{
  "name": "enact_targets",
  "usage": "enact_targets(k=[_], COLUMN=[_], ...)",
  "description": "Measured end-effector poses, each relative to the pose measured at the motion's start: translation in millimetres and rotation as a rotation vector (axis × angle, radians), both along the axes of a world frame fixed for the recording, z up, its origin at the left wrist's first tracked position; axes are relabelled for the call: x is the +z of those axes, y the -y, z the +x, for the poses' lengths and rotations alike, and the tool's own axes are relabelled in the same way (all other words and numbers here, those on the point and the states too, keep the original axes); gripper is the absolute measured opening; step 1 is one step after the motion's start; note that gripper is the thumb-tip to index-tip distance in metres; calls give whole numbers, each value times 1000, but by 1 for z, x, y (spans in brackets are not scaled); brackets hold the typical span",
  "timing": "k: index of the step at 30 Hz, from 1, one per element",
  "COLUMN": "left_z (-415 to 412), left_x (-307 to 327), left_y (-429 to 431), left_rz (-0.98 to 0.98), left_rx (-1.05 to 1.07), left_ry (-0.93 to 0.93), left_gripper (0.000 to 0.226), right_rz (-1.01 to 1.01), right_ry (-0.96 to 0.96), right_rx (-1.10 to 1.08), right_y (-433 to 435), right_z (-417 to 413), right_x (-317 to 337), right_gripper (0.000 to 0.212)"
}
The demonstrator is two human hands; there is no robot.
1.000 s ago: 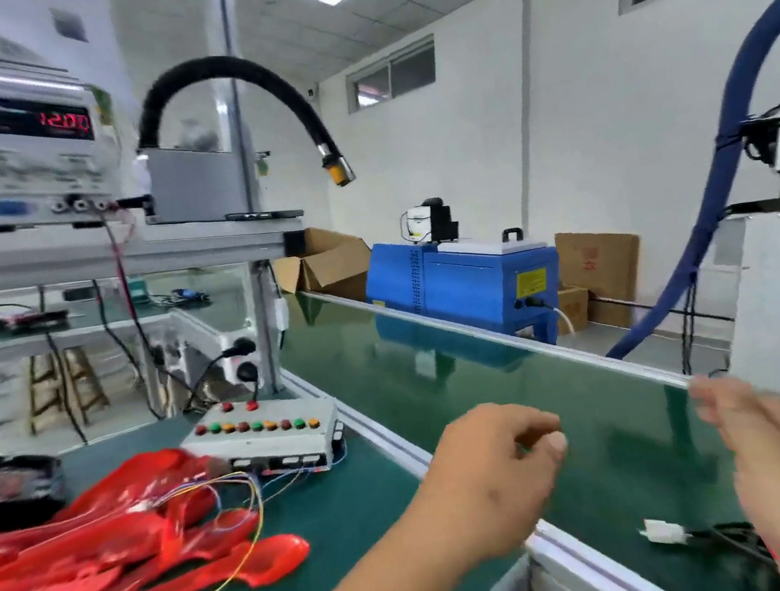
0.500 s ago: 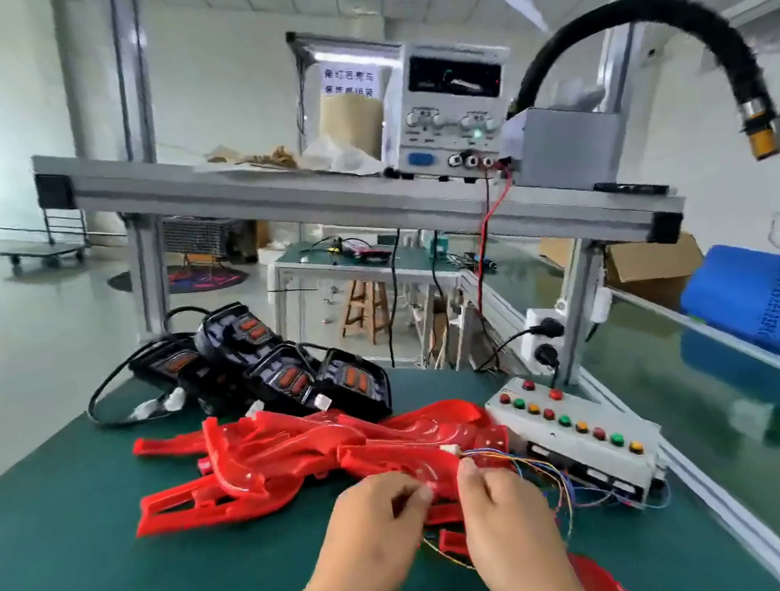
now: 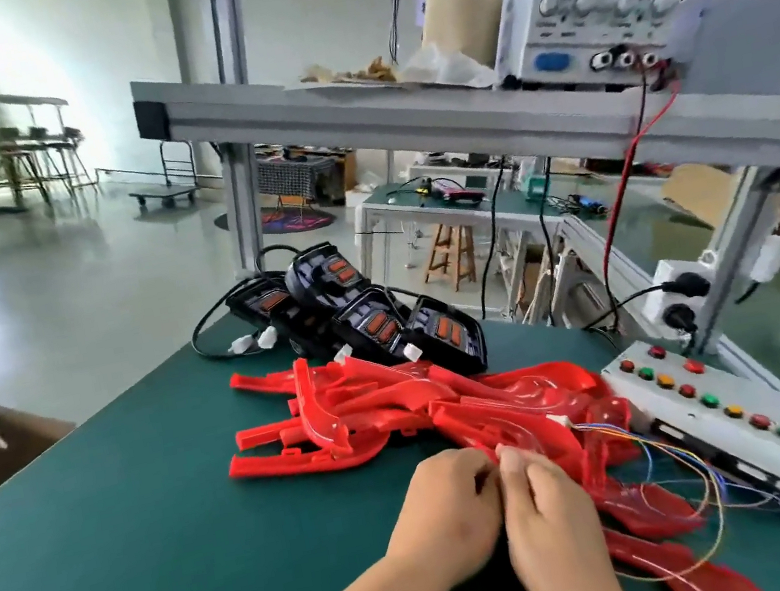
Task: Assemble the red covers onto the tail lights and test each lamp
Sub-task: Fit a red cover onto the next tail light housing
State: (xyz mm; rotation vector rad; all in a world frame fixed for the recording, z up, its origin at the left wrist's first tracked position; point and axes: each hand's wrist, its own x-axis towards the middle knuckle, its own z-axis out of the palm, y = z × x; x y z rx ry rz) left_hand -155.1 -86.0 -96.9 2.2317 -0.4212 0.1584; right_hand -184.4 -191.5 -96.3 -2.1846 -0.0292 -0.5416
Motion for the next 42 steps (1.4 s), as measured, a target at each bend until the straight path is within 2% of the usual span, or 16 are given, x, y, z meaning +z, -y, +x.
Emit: enact_targets(k=[5,10,18,25,31,36,39,42], left_z=[1,0,3,6,6,4,2,17], left_x=[3,3,1,0,1,1,4,20], left_y=[-3,-7,-12,-12,-12,-13,-14,-21], left_rz=[43,42,20,-28,12,66,74,-13], left_rx=[-32,-61,-91,-131,-132,-118,-155,-192], left_ry=[-16,-16,-41,-24,-13,-16,-88,-305], left_gripper=[27,29,18,20,15,22,22,26], right_rz=[-113,-196,-216,-210,-222,-206,-179,-158], right_ry=[73,39,9,-47,37,75,80,86], right_rx=[-58,-115,-135,-175,-136,-78,-53,-35], right_y=[-6,-11,-19,-19,-17,-15,-12,-10], right_z=[-6,-7,-12,-11,-10,-9,-8,-7], right_x=[2,2,5,5,1,-2,-4,-7], right_gripper=[27,31,42,32,32,35,35,41])
